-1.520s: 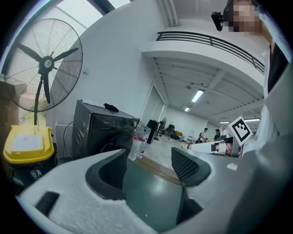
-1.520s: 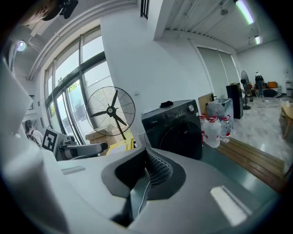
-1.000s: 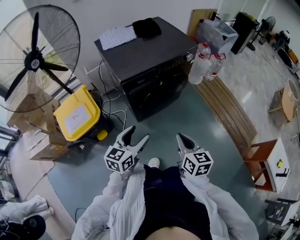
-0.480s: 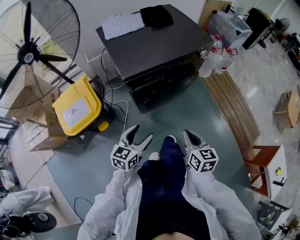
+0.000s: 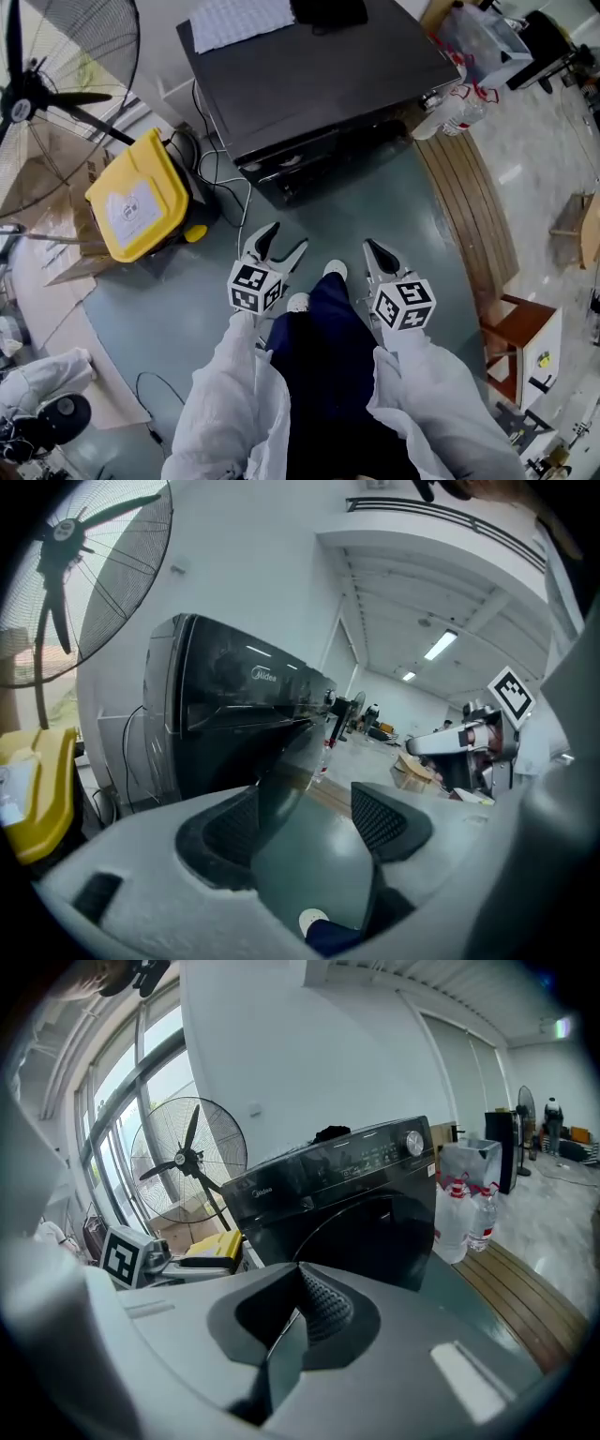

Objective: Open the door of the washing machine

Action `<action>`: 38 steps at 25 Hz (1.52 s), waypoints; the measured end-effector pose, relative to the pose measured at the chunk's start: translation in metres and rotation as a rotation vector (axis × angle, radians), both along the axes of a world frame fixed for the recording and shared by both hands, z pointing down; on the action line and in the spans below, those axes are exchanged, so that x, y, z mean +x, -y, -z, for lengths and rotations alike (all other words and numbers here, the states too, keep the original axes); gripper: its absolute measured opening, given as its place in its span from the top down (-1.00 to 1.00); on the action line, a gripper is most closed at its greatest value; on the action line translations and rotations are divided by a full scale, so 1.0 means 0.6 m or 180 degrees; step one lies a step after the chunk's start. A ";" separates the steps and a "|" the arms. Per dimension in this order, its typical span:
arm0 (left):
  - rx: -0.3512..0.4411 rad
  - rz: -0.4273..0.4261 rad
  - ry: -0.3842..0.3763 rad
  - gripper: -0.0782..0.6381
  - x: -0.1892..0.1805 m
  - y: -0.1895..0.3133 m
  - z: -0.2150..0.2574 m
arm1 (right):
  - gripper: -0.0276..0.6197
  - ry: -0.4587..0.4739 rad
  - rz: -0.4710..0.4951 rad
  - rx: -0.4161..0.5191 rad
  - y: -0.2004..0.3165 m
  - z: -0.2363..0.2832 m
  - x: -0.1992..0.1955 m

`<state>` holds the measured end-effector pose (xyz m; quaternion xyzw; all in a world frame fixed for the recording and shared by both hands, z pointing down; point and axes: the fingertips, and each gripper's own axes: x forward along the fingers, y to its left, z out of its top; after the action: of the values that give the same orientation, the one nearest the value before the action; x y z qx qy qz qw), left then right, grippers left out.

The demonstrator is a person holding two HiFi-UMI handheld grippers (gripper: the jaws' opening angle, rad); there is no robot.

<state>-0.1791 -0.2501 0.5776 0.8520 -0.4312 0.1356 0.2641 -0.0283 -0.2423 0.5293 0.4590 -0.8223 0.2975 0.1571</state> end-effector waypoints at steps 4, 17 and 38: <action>-0.0063 -0.0023 0.0085 -0.05 0.009 0.063 -0.049 | 0.88 0.0055 0.0039 -0.0115 0.047 -0.039 -0.007; -0.0389 -0.0174 0.0477 0.00 0.034 0.176 -0.184 | 0.88 0.0108 0.0165 -0.0329 0.140 -0.119 -0.017; -0.0573 0.0224 0.1029 0.36 0.011 0.210 -0.248 | 0.88 0.0380 -0.0088 -0.0647 0.087 -0.154 0.027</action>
<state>-0.1724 -0.3762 0.7264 0.7765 -0.4836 0.2995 0.2712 -0.0124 -0.2946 0.6220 0.4334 -0.7894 0.4083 0.1494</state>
